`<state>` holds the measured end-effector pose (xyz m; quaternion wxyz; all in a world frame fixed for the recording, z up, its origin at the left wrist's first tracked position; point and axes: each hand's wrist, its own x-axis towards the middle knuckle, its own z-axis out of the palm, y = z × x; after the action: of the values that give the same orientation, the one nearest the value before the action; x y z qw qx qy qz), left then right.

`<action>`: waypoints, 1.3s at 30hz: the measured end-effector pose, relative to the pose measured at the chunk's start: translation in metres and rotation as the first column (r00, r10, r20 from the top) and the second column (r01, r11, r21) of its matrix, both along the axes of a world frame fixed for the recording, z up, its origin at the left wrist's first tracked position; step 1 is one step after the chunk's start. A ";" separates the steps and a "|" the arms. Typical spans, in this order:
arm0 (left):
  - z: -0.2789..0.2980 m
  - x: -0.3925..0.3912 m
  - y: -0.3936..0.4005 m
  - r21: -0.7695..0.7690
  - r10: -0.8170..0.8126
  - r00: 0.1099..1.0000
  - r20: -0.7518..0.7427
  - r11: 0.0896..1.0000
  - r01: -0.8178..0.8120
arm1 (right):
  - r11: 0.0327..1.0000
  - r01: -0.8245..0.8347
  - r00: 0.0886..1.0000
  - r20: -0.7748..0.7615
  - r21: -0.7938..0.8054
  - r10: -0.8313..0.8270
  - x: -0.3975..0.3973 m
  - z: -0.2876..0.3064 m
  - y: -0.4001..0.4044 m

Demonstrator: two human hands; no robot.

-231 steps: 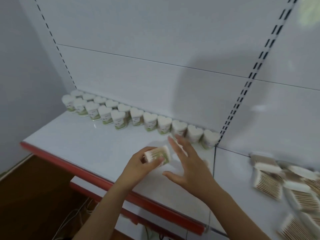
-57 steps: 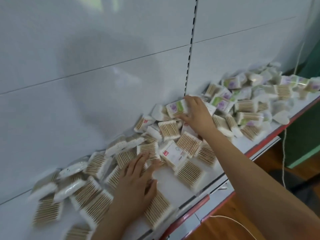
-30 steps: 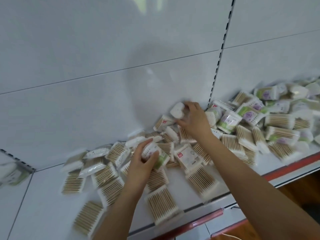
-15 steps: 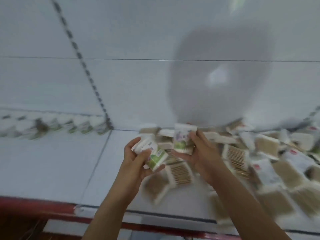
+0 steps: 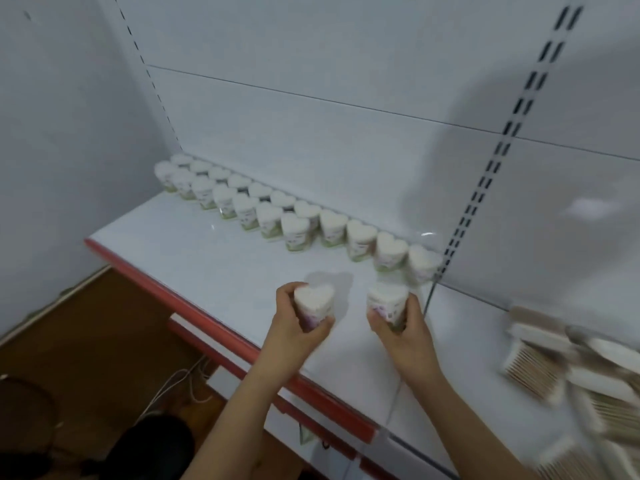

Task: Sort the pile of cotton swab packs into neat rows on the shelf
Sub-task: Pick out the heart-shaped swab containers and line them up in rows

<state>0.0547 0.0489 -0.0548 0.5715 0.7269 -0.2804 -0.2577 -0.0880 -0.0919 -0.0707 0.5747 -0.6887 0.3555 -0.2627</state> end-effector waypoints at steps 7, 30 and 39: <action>-0.025 0.058 -0.026 0.073 0.005 0.941 0.340 0.997 -0.031 | 0.847 0.002 0.948 -0.267 -0.531 -0.170 0.042 -0.029 0.004; -0.029 0.106 -0.086 -0.037 0.080 0.329 0.941 0.990 -0.136 | 0.734 0.052 0.925 -0.244 -0.677 -0.290 0.046 -0.044 0.003; -0.022 0.114 -0.087 -0.036 0.057 0.353 0.934 0.997 -0.067 | 0.749 0.051 0.928 -0.247 -0.661 -0.281 0.044 -0.044 0.002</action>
<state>0.1685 -0.0379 -0.0766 0.3176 0.7571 -0.5264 0.2210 -0.0436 -0.0900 -0.1143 0.2094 -0.8426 0.3955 -0.2996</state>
